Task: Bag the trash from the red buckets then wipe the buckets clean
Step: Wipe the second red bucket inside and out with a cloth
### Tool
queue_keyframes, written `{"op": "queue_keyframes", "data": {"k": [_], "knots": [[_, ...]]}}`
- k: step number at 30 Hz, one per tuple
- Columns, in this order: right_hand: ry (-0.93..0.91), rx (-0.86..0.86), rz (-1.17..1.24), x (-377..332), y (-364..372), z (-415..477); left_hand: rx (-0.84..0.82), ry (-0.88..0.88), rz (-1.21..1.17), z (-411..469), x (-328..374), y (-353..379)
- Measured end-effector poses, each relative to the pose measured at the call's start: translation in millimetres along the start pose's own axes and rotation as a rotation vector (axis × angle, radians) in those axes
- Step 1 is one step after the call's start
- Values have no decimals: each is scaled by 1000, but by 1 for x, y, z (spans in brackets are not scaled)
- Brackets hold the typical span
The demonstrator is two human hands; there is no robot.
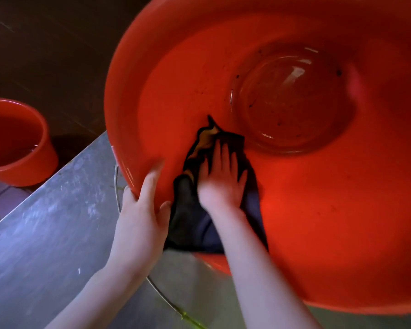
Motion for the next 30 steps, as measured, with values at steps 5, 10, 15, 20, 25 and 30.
{"op": "queue_keyframes", "data": {"k": [5,10,15,20,25,30], "knots": [[122,-51,132,22,-5,60,-237,-29,245,-8,10,-18],[64,-73,101,26,-5,58,322,292,572,13,53,-106],[-1,-183,-15,39,-16,51,161,296,382,40,57,-98],[-29,-279,-113,62,-35,52,176,372,323,24,58,-86],[-84,-255,-185,65,-37,36,179,317,193,4,53,-83],[-80,-349,-217,67,-39,33,190,280,183,1,49,-87]]}}
Point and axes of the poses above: each hand's wrist, its own z-axis towards the middle knuckle, its own y-axis out of the palm, x = y × z, the point moved 7 cm from there along z, towards the middle knuckle, and after that the axes turned 11 degrees about z, right-handed, at the moved point
